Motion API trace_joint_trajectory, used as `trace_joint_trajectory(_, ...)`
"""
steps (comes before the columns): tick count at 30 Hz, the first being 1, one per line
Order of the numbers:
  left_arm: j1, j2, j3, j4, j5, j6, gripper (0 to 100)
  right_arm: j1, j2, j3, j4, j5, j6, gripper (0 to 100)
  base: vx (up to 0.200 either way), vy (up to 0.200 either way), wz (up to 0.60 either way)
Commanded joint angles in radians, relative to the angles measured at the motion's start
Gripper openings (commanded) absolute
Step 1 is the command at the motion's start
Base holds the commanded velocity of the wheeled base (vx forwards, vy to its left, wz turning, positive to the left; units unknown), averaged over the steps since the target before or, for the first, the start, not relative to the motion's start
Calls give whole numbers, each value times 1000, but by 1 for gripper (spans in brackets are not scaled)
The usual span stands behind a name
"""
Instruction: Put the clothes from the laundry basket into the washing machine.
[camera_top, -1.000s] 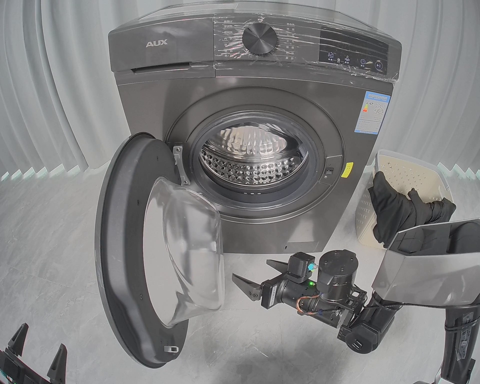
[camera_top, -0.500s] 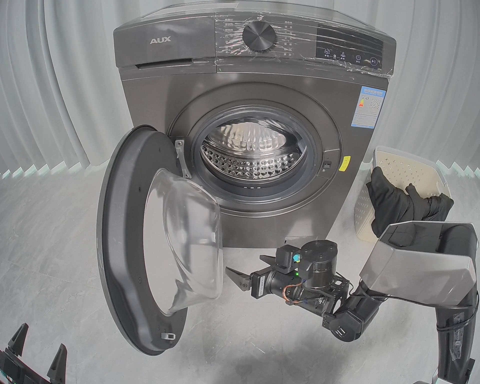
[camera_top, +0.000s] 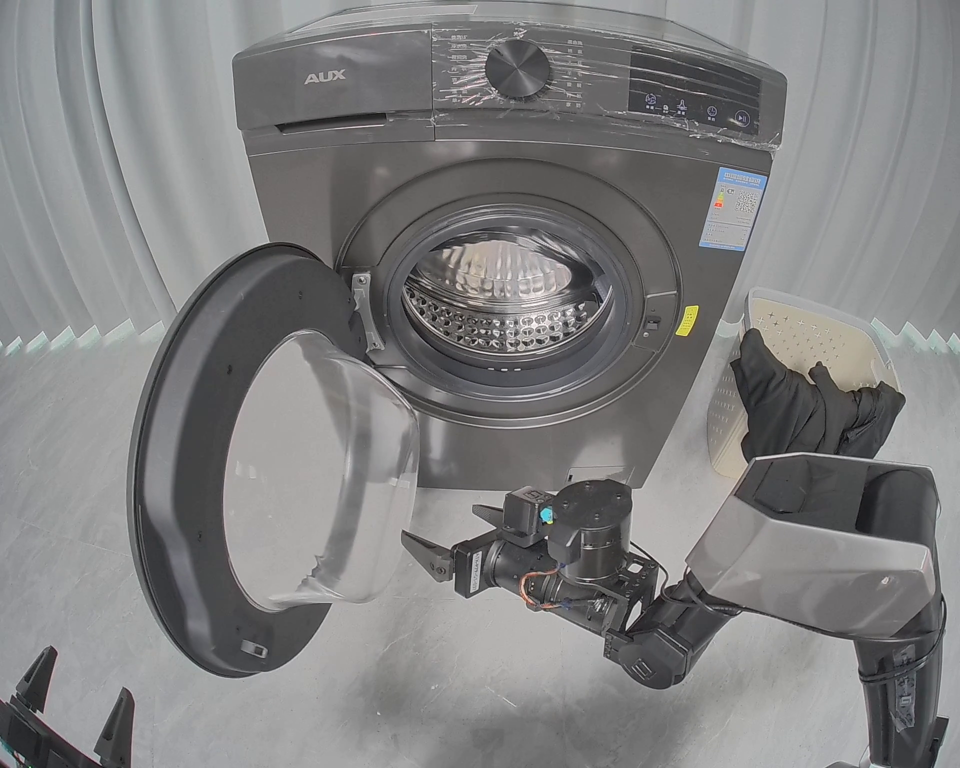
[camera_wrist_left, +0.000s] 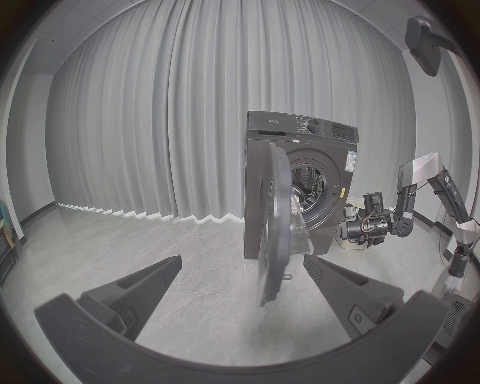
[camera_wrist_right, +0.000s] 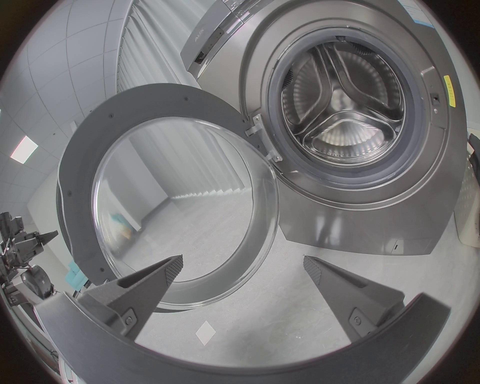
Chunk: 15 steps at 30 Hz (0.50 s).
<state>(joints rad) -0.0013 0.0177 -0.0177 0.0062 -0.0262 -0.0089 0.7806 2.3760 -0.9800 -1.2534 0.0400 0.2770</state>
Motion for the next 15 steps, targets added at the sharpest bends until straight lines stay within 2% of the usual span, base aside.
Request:
trace_joint_trajectory(1,1,-16,16,0,0,0,100,-6,-4,-22,8,0,1,100,0,0,0)
trace_joint_trajectory(8,0,-16,16,0,0,0,100,-15,9,-94,95,-5,4,100,0,0,0)
trace_joint_trajectory(12,0,-16,16,0,0,0,100,-4,45,-137,129,-38,2,100,0,0,0)
trace_joint_trajectory(15,0,-16,16,0,0,0,100,12,81,-212,186,-78,8,100,0,0,0)
